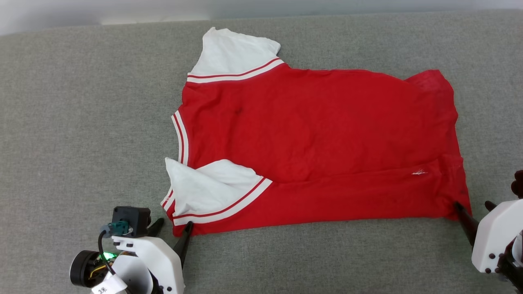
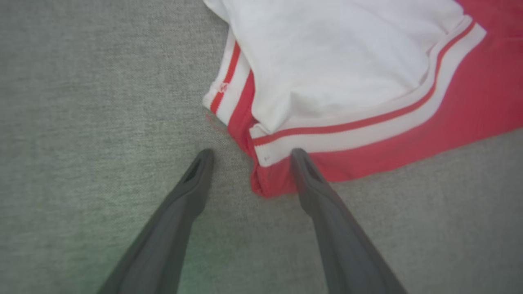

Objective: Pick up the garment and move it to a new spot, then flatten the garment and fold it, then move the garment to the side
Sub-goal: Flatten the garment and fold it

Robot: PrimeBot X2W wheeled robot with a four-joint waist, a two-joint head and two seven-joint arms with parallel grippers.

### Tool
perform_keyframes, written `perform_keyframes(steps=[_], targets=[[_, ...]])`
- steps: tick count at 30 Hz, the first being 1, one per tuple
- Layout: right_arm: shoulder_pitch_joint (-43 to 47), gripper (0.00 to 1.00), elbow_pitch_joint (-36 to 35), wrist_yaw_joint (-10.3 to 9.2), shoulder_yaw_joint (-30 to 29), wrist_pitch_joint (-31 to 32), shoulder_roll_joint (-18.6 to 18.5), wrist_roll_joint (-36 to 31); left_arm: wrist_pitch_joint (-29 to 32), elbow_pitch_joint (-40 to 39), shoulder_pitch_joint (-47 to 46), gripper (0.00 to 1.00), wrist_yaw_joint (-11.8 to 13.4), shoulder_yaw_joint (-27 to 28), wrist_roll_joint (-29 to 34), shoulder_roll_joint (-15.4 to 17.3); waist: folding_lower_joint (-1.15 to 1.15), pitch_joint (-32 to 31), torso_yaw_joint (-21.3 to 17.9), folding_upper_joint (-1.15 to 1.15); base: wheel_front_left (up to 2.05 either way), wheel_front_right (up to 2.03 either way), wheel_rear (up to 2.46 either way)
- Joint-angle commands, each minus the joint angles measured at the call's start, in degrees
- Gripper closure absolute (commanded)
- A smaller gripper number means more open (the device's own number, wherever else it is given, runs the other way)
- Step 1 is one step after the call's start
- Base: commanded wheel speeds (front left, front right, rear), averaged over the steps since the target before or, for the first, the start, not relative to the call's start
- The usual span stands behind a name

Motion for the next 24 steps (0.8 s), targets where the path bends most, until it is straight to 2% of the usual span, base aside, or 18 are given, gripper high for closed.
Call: perform_keyframes(steps=[1,2,3,12,19,24], targets=[[-0.53,0.0,-0.34,-0.02,0.14,0.09,-0.53,-0.06,1.9,2.83,0.69,0.0,-0.5,-1.41,-0.58,-0.51,0.0,0.43,-0.18,0.0,0.0,0.0,0.0],[-0.68,0.0,-0.51,-0.02,0.29,0.12,-0.77,-0.08,2.56,3.78,0.68,0.94,-1.37,-2.18,-1.27,-0.99,0.0,0.51,-0.15,0.0,0.0,0.0,0.0],[-0.78,0.0,-0.54,-0.02,0.33,0.1,-0.91,-0.17,2.73,4.1,0.71,1.0,-1.82,-2.49,-1.43,-1.15,0.0,0.42,-0.06,0.0,0.0,0.0,0.0],[-1.24,0.0,1.54,-0.02,1.62,0.41,-2.61,-1.69,0.58,0.98,-0.43,1.0,-3.43,-3.22,-0.43,-1.16,0.0,-1.2,1.75,0.0,0.0,0.0,0.0],[-2.88,0.0,5.56,-0.02,1.37,0.2,-3.92,-3.57,-0.63,-6.03,-2.11,1.0,-2.22,-3.01,2.09,0.03,0.0,-0.71,3.62,0.0,0.0,0.0,0.0],[-3.5,0.0,9.23,-0.02,1.09,0.41,-3.32,-4.62,-0.38,-10.3,-2.7,1.0,-1.24,-3.24,3.98,0.86,0.0,0.2,4.6,0.0,0.0,0.0,0.0]])
